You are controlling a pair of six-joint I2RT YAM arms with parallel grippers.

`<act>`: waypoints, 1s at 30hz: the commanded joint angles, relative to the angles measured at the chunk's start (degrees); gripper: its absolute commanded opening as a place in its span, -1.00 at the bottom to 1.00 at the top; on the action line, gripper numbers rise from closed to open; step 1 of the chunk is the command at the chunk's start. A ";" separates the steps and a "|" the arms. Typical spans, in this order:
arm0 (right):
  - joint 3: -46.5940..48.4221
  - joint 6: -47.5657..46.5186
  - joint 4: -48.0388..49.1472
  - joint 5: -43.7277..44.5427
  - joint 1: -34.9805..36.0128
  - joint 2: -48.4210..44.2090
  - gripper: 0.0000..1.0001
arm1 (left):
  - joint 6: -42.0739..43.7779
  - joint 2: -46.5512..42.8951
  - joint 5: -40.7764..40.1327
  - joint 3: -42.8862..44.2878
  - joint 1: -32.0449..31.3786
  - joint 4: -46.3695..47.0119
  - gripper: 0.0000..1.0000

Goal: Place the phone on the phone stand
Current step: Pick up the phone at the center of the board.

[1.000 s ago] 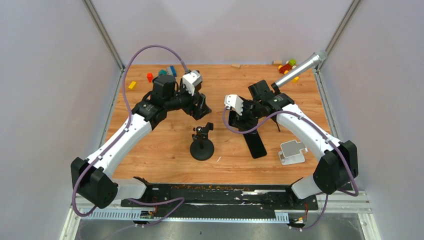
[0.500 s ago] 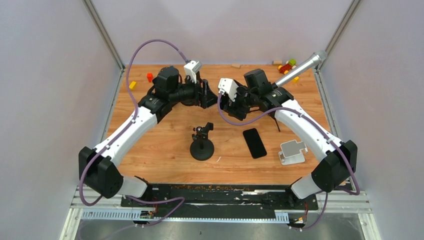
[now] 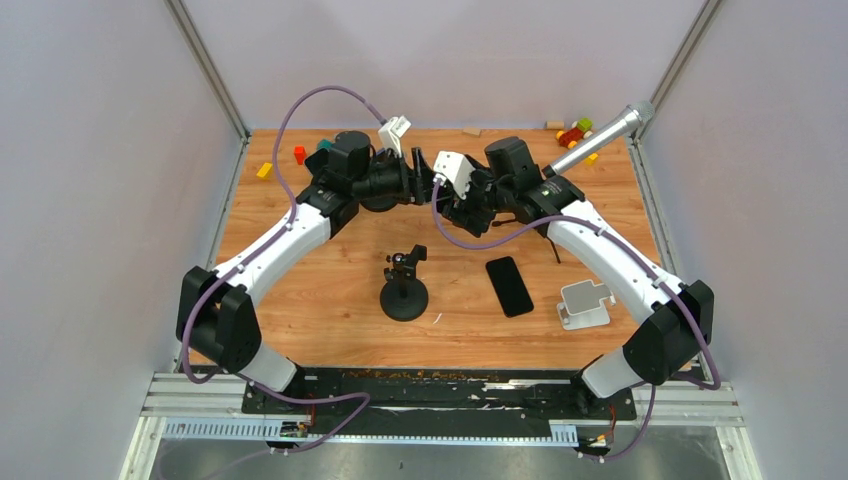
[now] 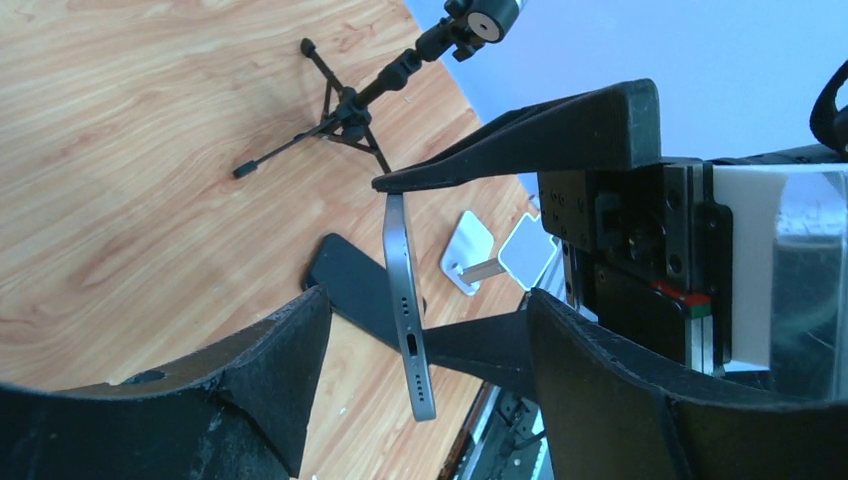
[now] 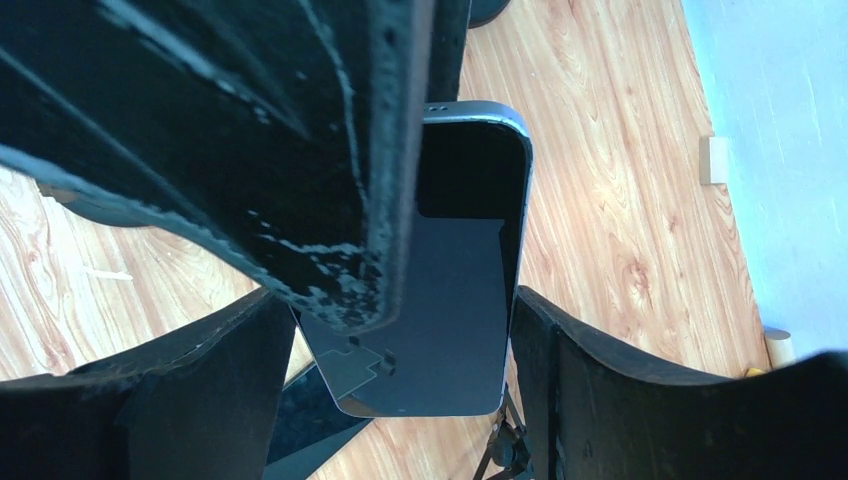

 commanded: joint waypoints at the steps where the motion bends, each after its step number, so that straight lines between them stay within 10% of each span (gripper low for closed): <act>1: 1.97 1.52 5.25 1.51 0.74 -1.35 -0.65 | -5.32 1.34 1.96 0.15 -0.12 5.02 0.53; 30: 1.74 1.30 5.64 5.18 2.65 -0.80 -0.58 | -8.27 3.72 1.23 -0.11 -2.09 5.59 -0.83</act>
